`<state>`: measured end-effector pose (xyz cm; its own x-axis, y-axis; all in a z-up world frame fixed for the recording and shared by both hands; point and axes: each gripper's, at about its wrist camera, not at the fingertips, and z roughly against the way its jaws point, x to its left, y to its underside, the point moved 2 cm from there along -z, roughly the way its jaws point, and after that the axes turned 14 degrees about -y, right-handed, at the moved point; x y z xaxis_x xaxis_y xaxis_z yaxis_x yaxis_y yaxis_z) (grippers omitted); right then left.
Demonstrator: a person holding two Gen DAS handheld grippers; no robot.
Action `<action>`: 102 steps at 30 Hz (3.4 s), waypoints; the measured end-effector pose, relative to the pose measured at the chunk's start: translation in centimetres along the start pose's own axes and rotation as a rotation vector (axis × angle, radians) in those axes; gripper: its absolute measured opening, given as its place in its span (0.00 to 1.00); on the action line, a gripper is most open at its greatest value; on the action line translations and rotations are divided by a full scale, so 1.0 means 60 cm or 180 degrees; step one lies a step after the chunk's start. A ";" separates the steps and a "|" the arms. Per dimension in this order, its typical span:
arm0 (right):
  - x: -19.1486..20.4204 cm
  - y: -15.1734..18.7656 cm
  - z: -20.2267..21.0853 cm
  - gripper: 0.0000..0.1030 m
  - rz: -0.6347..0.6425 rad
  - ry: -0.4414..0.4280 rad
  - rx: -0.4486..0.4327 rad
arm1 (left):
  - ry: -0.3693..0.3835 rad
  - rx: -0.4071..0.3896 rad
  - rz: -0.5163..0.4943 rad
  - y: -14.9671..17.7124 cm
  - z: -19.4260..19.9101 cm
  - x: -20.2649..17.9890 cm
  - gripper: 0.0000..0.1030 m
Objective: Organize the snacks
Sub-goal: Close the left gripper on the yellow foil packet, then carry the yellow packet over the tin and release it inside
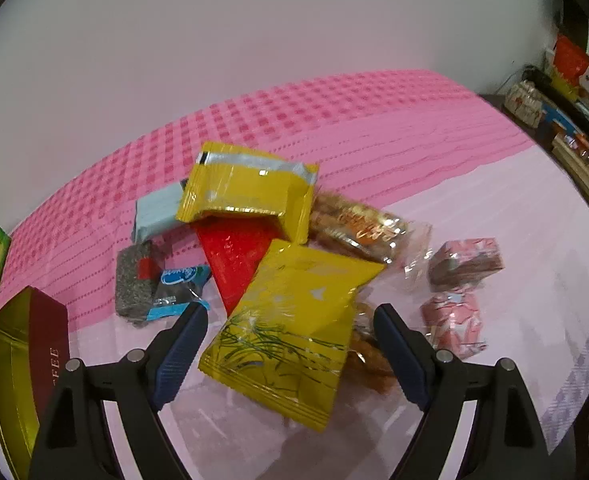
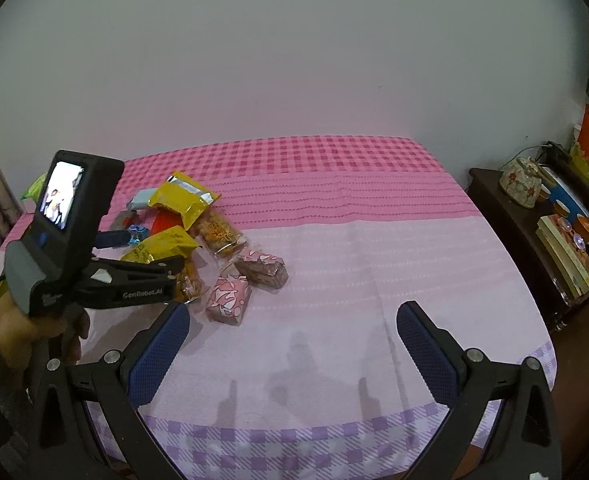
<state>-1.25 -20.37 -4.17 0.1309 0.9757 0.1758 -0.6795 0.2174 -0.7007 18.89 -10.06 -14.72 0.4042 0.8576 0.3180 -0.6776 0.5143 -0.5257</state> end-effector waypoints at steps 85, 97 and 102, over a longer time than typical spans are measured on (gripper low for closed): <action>0.041 0.036 -0.035 1.00 0.0262 -0.0085 0.0279 | -0.1303 0.0389 0.1674 0.212 0.064 0.485 0.53; 0.043 0.068 -0.085 1.00 0.0364 -0.0047 0.0552 | -0.1267 0.0640 0.1892 0.207 -0.028 0.509 0.53; 0.035 0.074 -0.096 1.00 0.0345 -0.0020 0.0601 | -0.1267 0.0761 0.1913 0.211 -0.062 0.512 0.53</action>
<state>0.15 -17.21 -10.89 0.0455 0.9928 0.1112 -0.8127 0.1015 -0.5738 24.99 22.79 -14.53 -0.2980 0.9009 0.3155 -0.8443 -0.0945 -0.5275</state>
